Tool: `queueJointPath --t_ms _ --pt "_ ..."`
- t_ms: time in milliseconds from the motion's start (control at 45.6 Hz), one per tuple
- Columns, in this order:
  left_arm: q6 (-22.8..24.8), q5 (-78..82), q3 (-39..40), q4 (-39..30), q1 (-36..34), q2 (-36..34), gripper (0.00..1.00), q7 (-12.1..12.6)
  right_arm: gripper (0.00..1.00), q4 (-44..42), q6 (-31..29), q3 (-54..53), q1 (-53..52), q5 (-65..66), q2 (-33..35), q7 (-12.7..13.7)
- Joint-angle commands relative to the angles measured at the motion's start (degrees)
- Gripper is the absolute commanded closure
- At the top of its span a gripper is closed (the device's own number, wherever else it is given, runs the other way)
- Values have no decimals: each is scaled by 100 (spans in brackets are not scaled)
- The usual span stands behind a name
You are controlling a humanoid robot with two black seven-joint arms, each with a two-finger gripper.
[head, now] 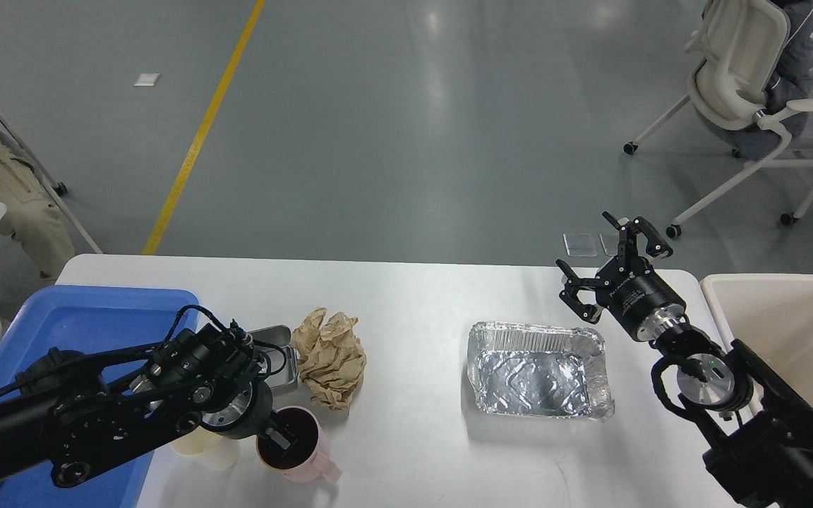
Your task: Tidy desktop
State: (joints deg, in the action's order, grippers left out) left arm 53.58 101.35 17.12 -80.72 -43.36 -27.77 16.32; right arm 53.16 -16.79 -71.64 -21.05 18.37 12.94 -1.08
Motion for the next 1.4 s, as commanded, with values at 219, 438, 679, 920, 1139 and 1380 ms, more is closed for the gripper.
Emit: queueJointPath --t_ms 219,438,679,920,1139,1380 --pt "142 -317 1002 -277 -585 184 100 3 0 -17 9 9 -31 0 -2 2" --pt "142 -845 1750 -813 -937 -79 100 30 0 -34 27 53 -136 0 7 2" --pt "142 -1275 2374 -1139 -841 -1423 100 285 0 -34 35 62 -172 0 25 2" --pt "142 -1302 3279 -1121 168 -2821 100 47 0 -34 35 71 -163 0 60 2" --pt "142 -1275 4114 -1113 1663 -3454 100 -146 0 -43 27 71 -145 9 95 2" --pt "142 -1249 4203 -1113 2595 -3824 100 -164 0 -34 18 71 -119 0 288 2"
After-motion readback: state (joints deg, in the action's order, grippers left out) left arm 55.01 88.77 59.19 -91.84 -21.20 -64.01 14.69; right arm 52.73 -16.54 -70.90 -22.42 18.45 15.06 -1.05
